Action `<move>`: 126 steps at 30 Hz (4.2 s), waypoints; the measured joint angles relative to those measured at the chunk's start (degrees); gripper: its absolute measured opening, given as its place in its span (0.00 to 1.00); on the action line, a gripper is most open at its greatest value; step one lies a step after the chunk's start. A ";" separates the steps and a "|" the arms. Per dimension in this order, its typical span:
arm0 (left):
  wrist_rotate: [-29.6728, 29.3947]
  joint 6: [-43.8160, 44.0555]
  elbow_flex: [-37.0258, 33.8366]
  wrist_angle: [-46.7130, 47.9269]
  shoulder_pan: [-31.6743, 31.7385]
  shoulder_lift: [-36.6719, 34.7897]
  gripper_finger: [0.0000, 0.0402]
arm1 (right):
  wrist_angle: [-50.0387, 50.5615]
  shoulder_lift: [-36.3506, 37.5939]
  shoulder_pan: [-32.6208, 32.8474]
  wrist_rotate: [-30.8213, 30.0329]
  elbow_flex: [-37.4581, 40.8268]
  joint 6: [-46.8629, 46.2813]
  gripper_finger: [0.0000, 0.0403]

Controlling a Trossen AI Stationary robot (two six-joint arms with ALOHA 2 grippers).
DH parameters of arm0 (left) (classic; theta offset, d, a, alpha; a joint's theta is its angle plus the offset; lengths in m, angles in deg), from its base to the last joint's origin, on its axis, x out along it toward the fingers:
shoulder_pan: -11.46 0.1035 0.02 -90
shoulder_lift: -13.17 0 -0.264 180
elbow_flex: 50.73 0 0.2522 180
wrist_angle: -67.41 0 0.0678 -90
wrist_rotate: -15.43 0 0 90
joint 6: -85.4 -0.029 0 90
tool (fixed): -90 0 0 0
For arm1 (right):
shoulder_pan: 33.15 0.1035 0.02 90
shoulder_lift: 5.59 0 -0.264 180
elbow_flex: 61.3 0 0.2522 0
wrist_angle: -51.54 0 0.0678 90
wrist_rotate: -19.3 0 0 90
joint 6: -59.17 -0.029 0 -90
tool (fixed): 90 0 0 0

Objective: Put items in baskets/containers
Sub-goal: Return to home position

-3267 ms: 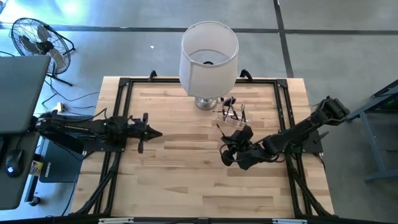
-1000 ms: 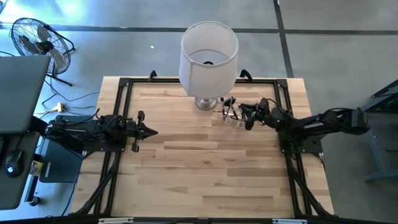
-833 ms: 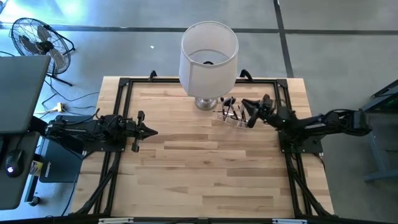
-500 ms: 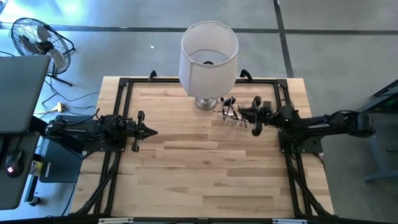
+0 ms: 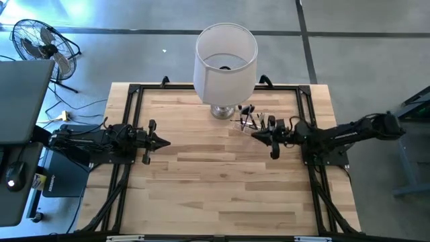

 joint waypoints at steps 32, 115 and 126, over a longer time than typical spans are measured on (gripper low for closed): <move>-0.05 0.00 -0.02 -0.21 0.00 0.08 0.00 | 49.09 54.15 6.30 0.30 7.22 5.36 0.00; 0.00 0.00 -0.02 -0.03 -0.01 0.70 0.00 | 48.42 54.60 6.25 -3.29 7.28 13.04 0.00; 0.00 0.00 -0.02 -0.03 0.00 0.70 0.00 | 48.42 54.58 6.24 -3.29 7.28 13.04 0.00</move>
